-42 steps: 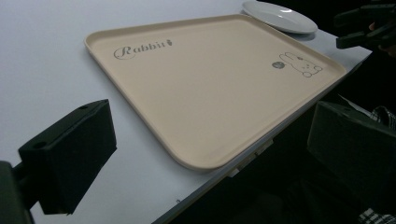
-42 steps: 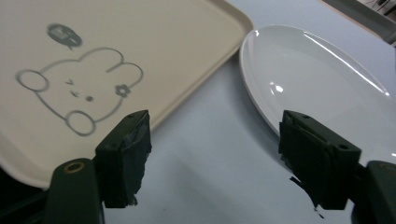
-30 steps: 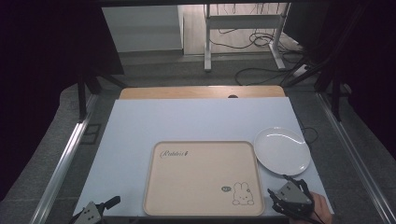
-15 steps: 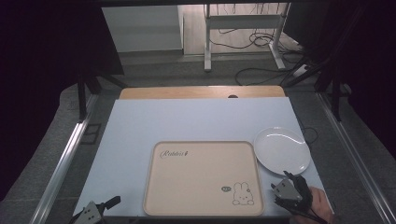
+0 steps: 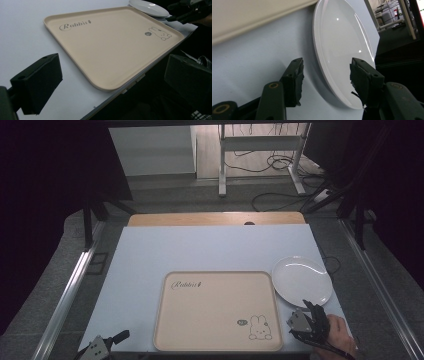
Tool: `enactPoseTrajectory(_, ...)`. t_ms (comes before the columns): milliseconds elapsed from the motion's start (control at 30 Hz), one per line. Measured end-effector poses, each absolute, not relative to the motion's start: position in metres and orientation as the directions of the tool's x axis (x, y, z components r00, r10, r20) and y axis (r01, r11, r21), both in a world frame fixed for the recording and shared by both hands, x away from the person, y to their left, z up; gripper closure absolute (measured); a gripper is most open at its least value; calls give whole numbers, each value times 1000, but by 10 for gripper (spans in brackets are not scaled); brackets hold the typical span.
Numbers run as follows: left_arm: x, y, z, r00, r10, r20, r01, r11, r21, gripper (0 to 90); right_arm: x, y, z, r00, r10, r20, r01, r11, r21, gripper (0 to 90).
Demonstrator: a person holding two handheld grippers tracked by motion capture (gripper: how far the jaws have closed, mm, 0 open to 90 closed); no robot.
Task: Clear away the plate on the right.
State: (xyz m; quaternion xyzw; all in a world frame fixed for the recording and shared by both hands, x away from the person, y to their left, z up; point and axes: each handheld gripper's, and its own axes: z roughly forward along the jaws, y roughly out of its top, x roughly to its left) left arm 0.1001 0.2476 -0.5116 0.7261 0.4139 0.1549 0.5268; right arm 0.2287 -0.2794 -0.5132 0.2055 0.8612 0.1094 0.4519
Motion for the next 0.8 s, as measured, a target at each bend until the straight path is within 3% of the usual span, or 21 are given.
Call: enactPoseTrajectory(800, 100, 247, -512, 615, 760, -210, 437, -107, 893, 13, 241, -261, -539, -485, 128, -865, 180, 983, 44, 629)
